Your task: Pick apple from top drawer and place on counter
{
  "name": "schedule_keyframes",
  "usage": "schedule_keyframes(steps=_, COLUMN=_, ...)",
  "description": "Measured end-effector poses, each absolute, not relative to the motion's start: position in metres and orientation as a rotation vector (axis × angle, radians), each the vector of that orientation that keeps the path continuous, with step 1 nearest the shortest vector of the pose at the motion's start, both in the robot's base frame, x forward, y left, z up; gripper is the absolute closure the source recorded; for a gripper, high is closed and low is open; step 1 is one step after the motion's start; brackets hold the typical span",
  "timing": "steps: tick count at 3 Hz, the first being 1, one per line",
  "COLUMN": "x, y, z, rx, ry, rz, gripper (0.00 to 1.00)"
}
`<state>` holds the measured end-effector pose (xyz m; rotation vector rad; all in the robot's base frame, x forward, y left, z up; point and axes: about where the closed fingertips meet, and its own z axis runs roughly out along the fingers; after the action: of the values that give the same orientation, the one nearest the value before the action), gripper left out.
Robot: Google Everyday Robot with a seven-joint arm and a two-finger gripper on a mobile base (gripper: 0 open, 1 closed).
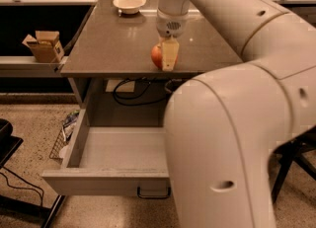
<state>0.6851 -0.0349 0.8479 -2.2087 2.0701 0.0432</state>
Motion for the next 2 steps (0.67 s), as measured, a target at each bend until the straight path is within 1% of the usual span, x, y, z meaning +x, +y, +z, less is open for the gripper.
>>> schedule_keyframes(steps=2, x=0.737, y=-0.057, z=0.908, rx=-1.957, ry=2.041, rz=-0.031, gripper=1.0)
